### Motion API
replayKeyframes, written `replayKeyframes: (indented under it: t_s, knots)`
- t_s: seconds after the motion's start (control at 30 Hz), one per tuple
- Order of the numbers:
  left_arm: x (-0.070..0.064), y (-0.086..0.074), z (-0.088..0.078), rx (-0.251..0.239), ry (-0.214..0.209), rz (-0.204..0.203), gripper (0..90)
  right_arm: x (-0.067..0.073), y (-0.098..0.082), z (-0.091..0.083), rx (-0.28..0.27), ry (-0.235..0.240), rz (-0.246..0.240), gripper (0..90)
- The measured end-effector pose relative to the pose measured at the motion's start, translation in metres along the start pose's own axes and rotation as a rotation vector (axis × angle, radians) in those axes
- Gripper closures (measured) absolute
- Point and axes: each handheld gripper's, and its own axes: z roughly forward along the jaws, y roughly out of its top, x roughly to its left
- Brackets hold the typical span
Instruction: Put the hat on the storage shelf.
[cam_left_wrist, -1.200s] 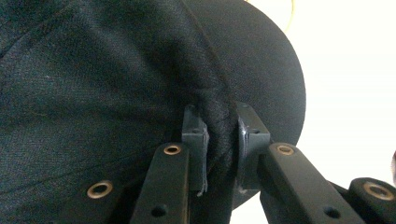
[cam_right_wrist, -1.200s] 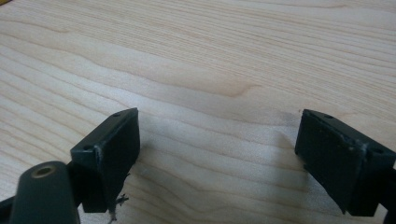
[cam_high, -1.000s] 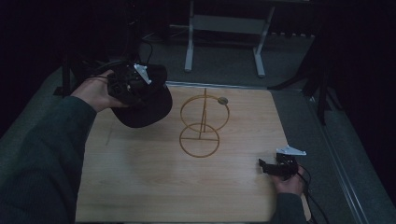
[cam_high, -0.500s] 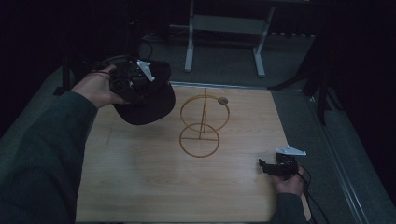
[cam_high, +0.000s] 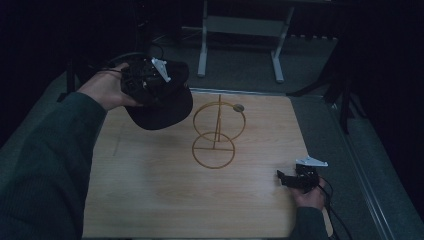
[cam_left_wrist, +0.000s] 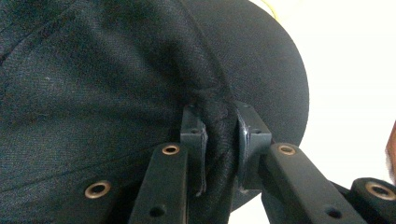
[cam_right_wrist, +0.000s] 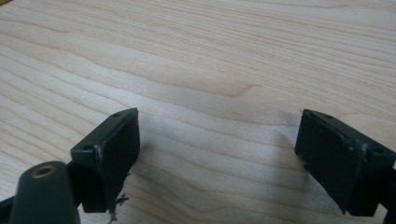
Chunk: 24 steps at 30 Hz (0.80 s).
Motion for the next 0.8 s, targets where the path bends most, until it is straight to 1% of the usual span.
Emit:
replayKeyframes:
  t_s: [0.17,0.3,0.43,0.6,0.8]
  knots:
    - [0.0,0.005,-0.003,-0.001,-0.001,0.01,75.8,0.0,0.0,0.0,0.0,0.0,0.0,14.0]
    - [-0.002,0.012,-0.004,-0.011,-0.006,0.016,75.8,0.0,0.0,0.0,-0.001,0.0,-0.004,14.0]
    - [-0.003,0.018,-0.004,-0.01,-0.007,0.029,75.7,0.0,0.0,0.0,-0.001,0.0,-0.004,14.0]
    - [-0.004,0.026,-0.006,-0.013,-0.011,0.032,75.5,0.0,0.0,0.0,-0.001,0.0,-0.004,14.0]
    - [-0.007,0.036,-0.008,-0.025,-0.015,0.056,75.0,0.0,0.0,0.0,0.0,0.0,-0.004,14.0]
